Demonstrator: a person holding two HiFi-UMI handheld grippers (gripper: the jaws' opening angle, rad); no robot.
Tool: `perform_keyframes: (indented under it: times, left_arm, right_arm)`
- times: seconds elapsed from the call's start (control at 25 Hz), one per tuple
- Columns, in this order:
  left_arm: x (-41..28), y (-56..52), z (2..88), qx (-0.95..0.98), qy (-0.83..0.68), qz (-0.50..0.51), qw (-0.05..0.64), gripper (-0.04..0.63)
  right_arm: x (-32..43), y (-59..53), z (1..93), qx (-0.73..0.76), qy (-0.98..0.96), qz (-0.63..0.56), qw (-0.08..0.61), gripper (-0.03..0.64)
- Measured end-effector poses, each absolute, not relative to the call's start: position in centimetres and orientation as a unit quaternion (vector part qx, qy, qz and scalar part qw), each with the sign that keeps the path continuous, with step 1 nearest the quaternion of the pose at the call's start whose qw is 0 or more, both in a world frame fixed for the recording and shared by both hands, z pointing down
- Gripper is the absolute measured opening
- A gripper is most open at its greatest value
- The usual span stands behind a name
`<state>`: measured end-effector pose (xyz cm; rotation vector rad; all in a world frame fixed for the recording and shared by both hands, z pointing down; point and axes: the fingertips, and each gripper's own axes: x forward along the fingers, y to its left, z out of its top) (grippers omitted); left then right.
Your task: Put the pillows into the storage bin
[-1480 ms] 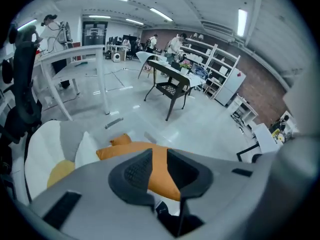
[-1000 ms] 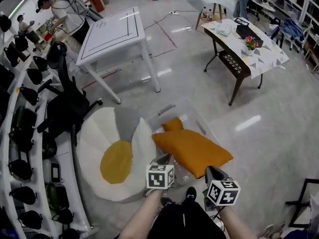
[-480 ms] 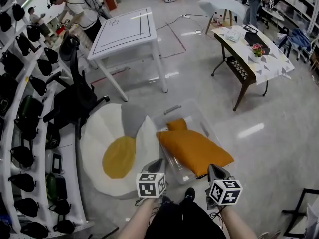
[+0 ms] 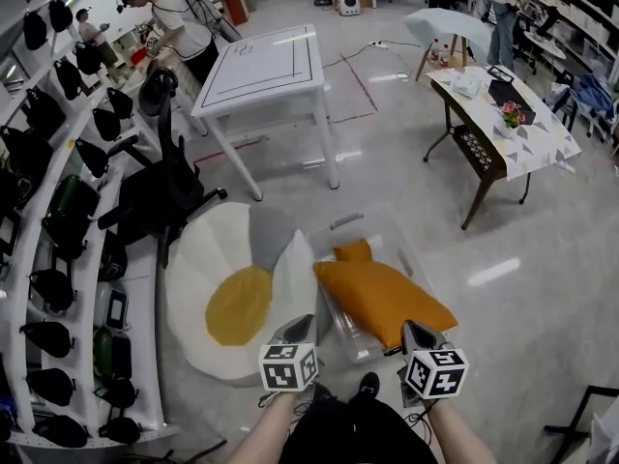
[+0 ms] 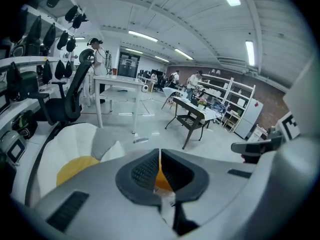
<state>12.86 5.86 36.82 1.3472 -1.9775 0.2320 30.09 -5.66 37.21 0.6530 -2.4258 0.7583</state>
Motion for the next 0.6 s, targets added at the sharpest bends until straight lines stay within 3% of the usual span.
perform_keyframes:
  times: [0.6]
  left_arm:
    - [11.6, 8.9, 34.3, 0.496, -0.791, 0.078, 0.35, 0.02]
  right_arm:
    - [26.3, -3.2, 36.1, 0.197, -0.905, 0.279, 0.255, 0.0]
